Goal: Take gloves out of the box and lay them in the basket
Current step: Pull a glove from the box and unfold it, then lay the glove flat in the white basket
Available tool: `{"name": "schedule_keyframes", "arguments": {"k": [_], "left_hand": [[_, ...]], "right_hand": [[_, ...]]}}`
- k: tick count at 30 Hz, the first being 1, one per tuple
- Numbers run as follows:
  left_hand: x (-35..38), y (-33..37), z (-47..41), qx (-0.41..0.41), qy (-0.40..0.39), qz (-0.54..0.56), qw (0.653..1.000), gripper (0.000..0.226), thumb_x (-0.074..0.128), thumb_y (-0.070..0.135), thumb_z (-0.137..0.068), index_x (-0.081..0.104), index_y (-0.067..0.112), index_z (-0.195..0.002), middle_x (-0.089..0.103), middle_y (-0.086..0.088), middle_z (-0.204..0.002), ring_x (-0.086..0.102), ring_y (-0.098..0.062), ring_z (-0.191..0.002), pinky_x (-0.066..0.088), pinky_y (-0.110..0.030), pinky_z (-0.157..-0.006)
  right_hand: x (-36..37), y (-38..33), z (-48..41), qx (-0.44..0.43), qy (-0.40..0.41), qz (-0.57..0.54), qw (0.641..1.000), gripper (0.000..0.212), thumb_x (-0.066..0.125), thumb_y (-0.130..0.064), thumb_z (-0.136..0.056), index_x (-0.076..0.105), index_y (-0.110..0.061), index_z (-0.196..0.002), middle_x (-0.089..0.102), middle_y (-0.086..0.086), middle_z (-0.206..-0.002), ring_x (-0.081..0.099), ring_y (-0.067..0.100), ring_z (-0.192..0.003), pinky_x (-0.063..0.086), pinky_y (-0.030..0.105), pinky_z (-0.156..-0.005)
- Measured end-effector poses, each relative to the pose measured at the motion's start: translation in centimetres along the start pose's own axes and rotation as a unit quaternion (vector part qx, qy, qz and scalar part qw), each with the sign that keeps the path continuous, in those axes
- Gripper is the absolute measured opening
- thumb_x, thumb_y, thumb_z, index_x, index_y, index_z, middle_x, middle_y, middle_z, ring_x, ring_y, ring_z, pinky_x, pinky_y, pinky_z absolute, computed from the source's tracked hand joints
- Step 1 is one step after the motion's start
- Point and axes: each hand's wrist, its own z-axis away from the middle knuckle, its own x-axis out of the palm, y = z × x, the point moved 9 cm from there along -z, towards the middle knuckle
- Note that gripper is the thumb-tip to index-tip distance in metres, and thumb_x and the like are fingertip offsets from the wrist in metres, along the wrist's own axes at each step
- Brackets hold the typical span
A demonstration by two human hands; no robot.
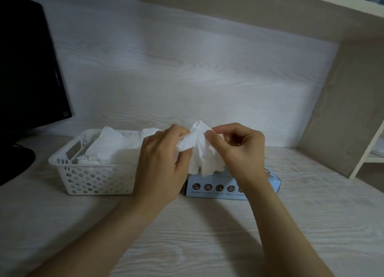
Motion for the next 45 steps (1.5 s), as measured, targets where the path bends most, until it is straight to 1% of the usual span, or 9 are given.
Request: {"name": "schedule_keyframes", "arguments": {"k": [7,13,17,22,27,30,33,40,45], "left_hand": [[-0.9,-0.6,-0.4,-0.076,0.018,0.103,0.992,0.017,0.051,0.030,-0.110,0.048,0.026,-0.093,0.060,0.008,-0.063,0.060,-0.011,-0.057,0.037,-0.017,-0.048],[0.2,-0.2,-0.1,-0.072,-0.049,0.118,0.989,0.019,0.077,0.032,-0.092,0.061,0.023,-0.098,0.072,0.016,-0.073,0.071,-0.003,-0.075,0.049,-0.016,-0.063],[-0.5,-2.0,-0.2,-0.099,-0.002,0.086,0.991,0.011,0.078,0.022,-0.092,0.069,0.022,-0.098,0.072,0.015,-0.086,0.070,-0.003,-0.082,0.057,-0.024,-0.071],[-1.6,-2.0,-0.7,-0.087,0.041,0.091,0.991,0.009,0.067,0.017,-0.102,0.063,0.023,-0.107,0.068,0.015,-0.097,0.068,-0.008,-0.096,0.057,-0.031,-0.080],[-1.2,-1.8,-1.1,-0.081,0.008,0.112,0.990,0.011,0.072,0.021,-0.099,0.069,0.021,-0.110,0.072,0.018,-0.100,0.069,-0.002,-0.099,0.055,-0.021,-0.082],[-1.1,-1.9,-1.3,-0.081,-0.007,0.138,0.987,0.014,0.077,0.022,-0.095,0.073,0.019,-0.108,0.074,0.016,-0.098,0.071,-0.001,-0.099,0.053,-0.014,-0.084],[-1.4,-2.1,-1.5,-0.076,-0.007,0.156,0.985,0.010,0.078,0.020,-0.093,0.077,0.018,-0.102,0.076,0.017,-0.094,0.072,-0.004,-0.097,0.052,-0.013,-0.083],[-1.8,-2.0,-1.9,-0.044,-0.023,0.125,0.991,0.022,0.077,0.042,-0.086,0.079,0.021,-0.094,0.074,0.016,-0.083,0.071,-0.011,-0.081,0.053,-0.017,-0.070],[-1.3,-3.5,-2.1,-0.085,-0.057,0.143,0.984,0.031,0.085,0.049,-0.072,0.080,0.022,-0.085,0.070,0.006,-0.070,0.063,-0.017,-0.066,0.054,-0.033,-0.066]], "right_hand": [[0.8,0.3,0.3,0.051,-0.031,-0.033,0.998,0.015,0.074,-0.004,-0.092,0.069,-0.006,-0.079,0.074,0.003,-0.080,0.068,0.017,-0.073,0.054,0.033,-0.064],[1.2,0.3,0.3,0.078,-0.043,-0.107,0.990,0.023,0.060,-0.001,-0.092,0.053,-0.007,-0.071,0.080,0.007,-0.102,0.077,0.024,-0.092,0.057,0.039,-0.059],[0.5,0.7,0.2,0.076,-0.017,-0.078,0.994,0.028,0.055,0.007,-0.091,0.046,-0.013,-0.074,0.056,0.004,-0.064,0.051,0.015,-0.057,0.039,0.028,-0.051],[2.2,0.2,0.8,0.056,-0.093,0.005,0.994,0.026,0.059,-0.018,-0.081,0.065,-0.025,-0.105,0.062,0.023,-0.070,0.056,0.017,-0.064,0.043,0.031,-0.053],[3.3,-0.6,1.3,0.018,-0.122,0.046,0.991,0.033,0.073,-0.055,-0.084,0.081,-0.023,-0.082,0.075,0.000,-0.080,0.065,0.016,-0.078,0.048,0.038,-0.076],[4.2,-0.6,1.6,0.012,-0.172,0.091,0.981,0.024,0.091,-0.037,-0.078,0.079,-0.030,-0.098,0.078,-0.013,-0.101,0.069,0.008,-0.104,0.050,0.033,-0.090],[4.9,-0.2,1.9,0.031,-0.208,0.053,0.976,0.032,0.083,-0.003,-0.081,0.076,-0.020,-0.108,0.079,0.002,-0.088,0.075,0.018,-0.086,0.058,0.037,-0.079],[4.3,0.3,1.2,0.061,-0.169,-0.001,0.984,0.038,0.052,0.002,-0.083,0.079,-0.021,-0.096,0.062,0.035,-0.073,0.051,0.039,-0.061,0.044,0.040,-0.060],[3.7,0.8,1.0,0.110,-0.141,-0.061,0.982,0.036,0.047,-0.001,-0.093,0.078,-0.019,-0.090,0.064,0.018,-0.074,0.054,0.025,-0.067,0.044,0.034,-0.064]]}}
